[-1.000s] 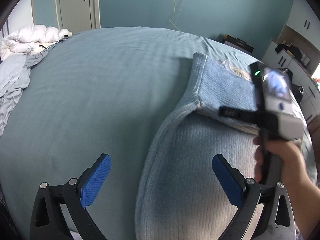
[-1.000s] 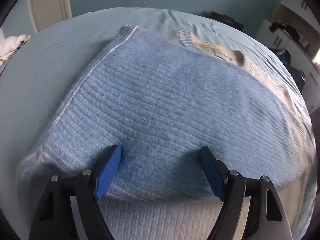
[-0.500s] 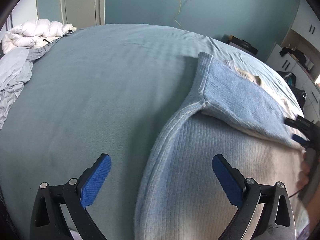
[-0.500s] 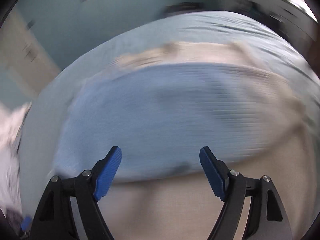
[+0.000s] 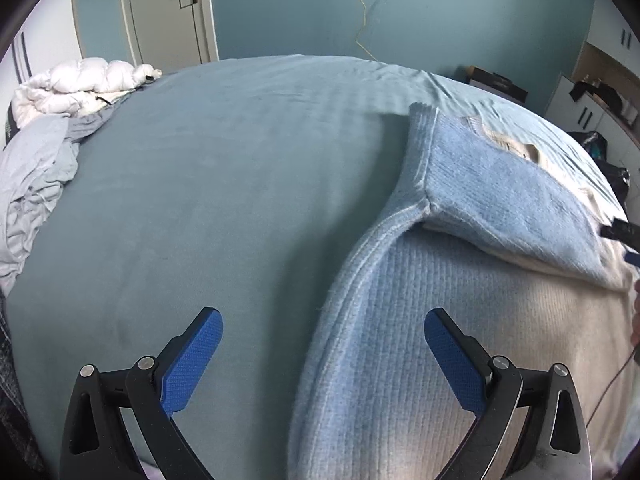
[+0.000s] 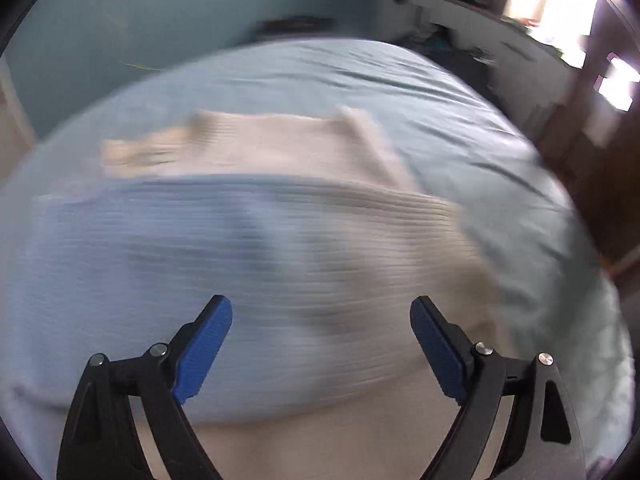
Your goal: Fold small clothes
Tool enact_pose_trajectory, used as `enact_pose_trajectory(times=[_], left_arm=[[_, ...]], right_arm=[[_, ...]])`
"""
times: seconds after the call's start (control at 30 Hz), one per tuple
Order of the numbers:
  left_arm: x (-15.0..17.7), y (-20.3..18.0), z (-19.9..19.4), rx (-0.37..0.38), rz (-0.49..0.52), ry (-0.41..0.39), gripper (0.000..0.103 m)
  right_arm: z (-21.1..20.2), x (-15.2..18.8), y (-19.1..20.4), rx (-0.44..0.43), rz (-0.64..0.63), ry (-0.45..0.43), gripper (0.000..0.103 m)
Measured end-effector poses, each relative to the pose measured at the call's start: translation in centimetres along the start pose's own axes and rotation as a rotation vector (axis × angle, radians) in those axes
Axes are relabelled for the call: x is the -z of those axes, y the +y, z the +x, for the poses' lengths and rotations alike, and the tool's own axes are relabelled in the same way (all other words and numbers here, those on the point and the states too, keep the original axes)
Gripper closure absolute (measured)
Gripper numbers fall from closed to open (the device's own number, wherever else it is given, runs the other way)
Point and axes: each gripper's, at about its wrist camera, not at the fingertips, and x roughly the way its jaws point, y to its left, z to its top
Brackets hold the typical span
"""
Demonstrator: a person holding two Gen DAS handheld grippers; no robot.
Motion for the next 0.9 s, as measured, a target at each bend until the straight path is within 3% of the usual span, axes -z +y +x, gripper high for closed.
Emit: enact_pose_trajectory(times=[0.07,0.13,0.17,0.2,0.23,0.27,0.4,0.53,0.67,0.7,0.73,0.8,0.9], left_arm=[[0.0,0.0,0.2,0.008,-0.001,0.007,0.001],[0.1,-0.2,0.3,0.007,0.012,0.013,0.001],[0.1,-0.3,0.4,0.002,0.02,0.015,0.001],[0.2,-0.5,0.4,-0.006,0.032,0.016,0.001],[0.2,-0.5,0.2,-0.018,0.039,0.013,0.001],[0.3,-0.6,0.0,-0.03,0.048,0.007,0.001],[0.2,-0.8,-0.8,-0.036,0.064,-0.009,0.001],[0.3,-0.9,-1.2,-0.038,0.07,-0.015,0.001],[0.6,-1.1,-1.4,-0.048,0.087,-0.017,0.001],[0.7,-1.1,-1.5,-0.049,0.09,-0.019,0.001],[0.7,-1.1,-1.5,-0.049,0.089,-0.019,0.001],[0.8,-1.0,-1.7,-0.05,0.081,-0.016,0.001],[1.1,-0.9,-2.1,-0.076,0.076,-0.017,0.001]], right_arm=[[0.7,1.3,3.2,-0.053,-0.06,0.06,0.015],[1.7,3.3,4.9,0.0,-0.118,0.065,0.015],[2.5,4.5,5.6,0.045,-0.15,0.054,0.012],[2.0,5.6,5.3,0.067,-0.16,0.013,0.004],[1.6,6.2,5.2,0.096,-0.156,-0.038,0.001],[1.5,6.3,5.2,0.084,-0.148,-0.034,0.001],[-0.1,5.0,4.0,0.024,-0.081,0.118,0.001],[-7.4,4.6,0.0,-0.093,0.072,0.087,0.001],[-17.7,5.2,-5.2,-0.217,0.165,0.012,0.001],[-21.1,5.4,-6.7,-0.218,0.179,-0.031,0.001],[-21.7,4.3,-8.7,-0.212,0.187,-0.059,0.001],[-28.2,5.0,-12.5,-0.194,0.21,-0.137,0.001],[-33.4,5.5,-17.1,-0.173,0.211,-0.178,0.001]])
